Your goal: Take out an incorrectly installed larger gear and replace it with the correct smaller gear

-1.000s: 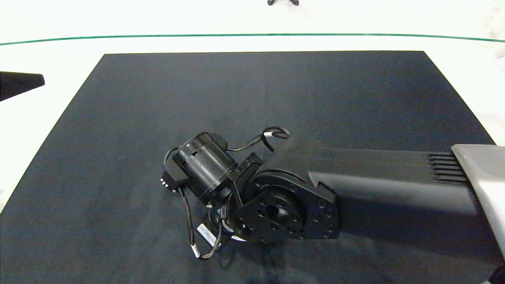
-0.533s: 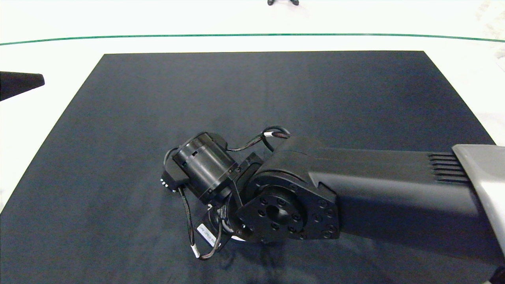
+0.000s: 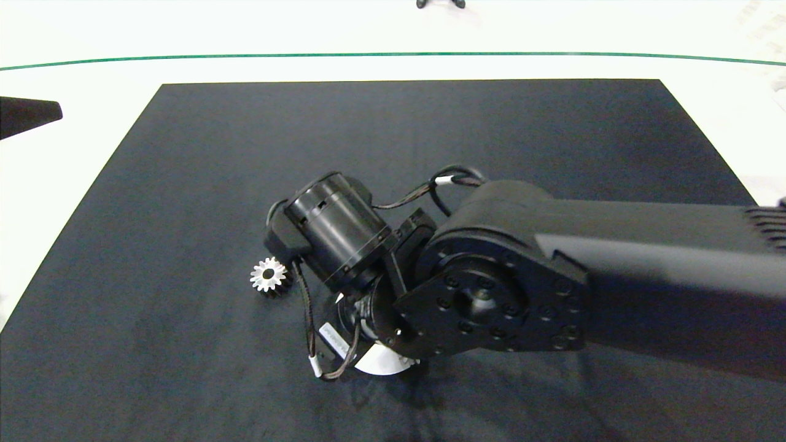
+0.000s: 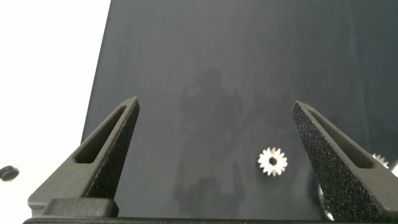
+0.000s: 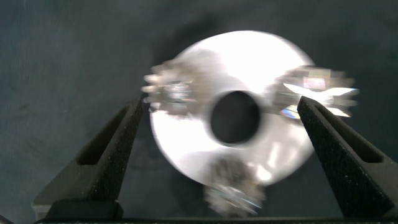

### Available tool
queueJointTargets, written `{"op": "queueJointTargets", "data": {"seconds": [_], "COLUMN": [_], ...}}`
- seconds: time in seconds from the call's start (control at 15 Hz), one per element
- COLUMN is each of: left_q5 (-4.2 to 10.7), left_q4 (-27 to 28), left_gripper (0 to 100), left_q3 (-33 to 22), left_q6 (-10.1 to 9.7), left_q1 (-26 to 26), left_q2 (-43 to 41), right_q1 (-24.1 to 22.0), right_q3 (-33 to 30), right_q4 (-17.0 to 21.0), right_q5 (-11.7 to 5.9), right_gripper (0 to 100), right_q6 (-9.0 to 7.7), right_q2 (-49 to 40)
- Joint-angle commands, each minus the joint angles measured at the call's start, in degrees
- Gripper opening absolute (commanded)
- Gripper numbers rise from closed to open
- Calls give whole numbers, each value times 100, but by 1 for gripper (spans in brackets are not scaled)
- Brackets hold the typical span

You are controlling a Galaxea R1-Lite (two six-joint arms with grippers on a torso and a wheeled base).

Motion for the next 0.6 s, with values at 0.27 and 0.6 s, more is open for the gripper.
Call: {"op": "queueJointTargets", "data": {"seconds": [0.27, 0.6], "left_q5": [-86, -147], "left_q4": [-213, -239], "left_gripper": [100, 100], "left_q3": [-230, -230], "left_q6": [20, 108], "left_q1": [-281, -571], "left_q2": [75, 92], "right_q1": [-259, -847], "right_q3": [905, 3585], "right_q4": [-447, -1177], "right_q5": [-262, -877], "right_gripper": [100, 100], "right_q6": [156, 279], "right_q2": [-2488, -4580]}}
